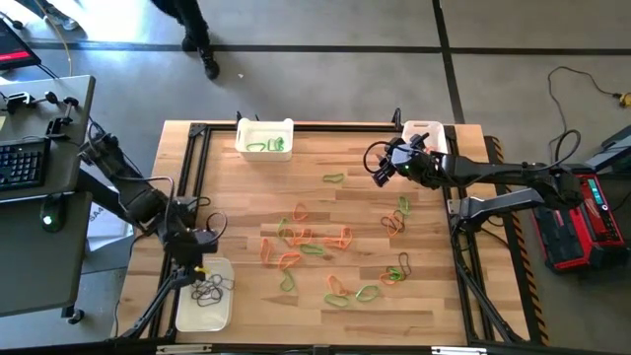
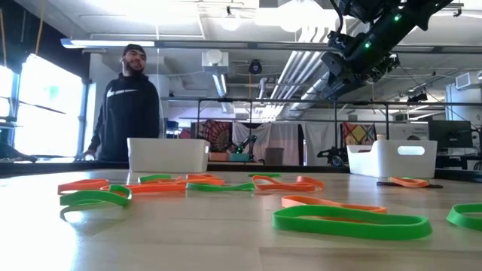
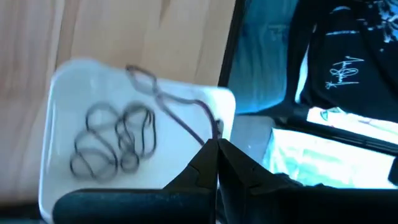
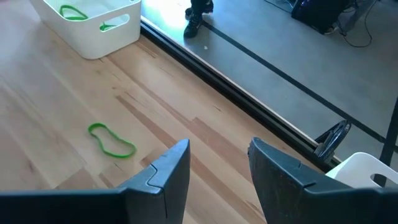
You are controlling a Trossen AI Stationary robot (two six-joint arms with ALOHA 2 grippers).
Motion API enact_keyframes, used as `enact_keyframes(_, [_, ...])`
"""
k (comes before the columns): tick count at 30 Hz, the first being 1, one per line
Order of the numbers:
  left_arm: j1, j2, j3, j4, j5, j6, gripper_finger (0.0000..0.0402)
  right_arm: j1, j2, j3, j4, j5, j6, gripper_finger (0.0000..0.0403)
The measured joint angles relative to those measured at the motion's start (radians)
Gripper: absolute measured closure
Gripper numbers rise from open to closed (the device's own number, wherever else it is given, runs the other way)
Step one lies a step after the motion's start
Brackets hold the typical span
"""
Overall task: Sort rubber bands into baskets
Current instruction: Put the purple rubber band into the bottom left white bin
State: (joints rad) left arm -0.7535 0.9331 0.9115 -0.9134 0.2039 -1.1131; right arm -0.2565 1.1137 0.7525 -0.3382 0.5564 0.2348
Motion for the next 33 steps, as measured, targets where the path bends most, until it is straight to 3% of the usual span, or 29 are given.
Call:
enact_keyframes(9, [-0.095,-0.023,0.0,-0.033,0.059,-0.285,0.0401,0.0,0.0,0.0,0.0,0.0,0.0,0.0249])
enact_keyframes(14, [-0.103,-0.015,0.0,-0.03,0.065,-0.348,0.0401,0.0,0.0,0.0,0.01,-0.001,0.0,0.0249])
enact_keyframes(27, [-0.056,0.206,0.0,-0.002,0.064,-0.082,0.0401,0.043,0.0,0.0,0.019,-0.006,-0.008,0.0249])
enact_keyframes(33, [-0.034,0.306,0.0,-0.01,0.114,-0.064,0.04,0.043,0.0,0.0,0.019,-0.008,-0.011,0.0249])
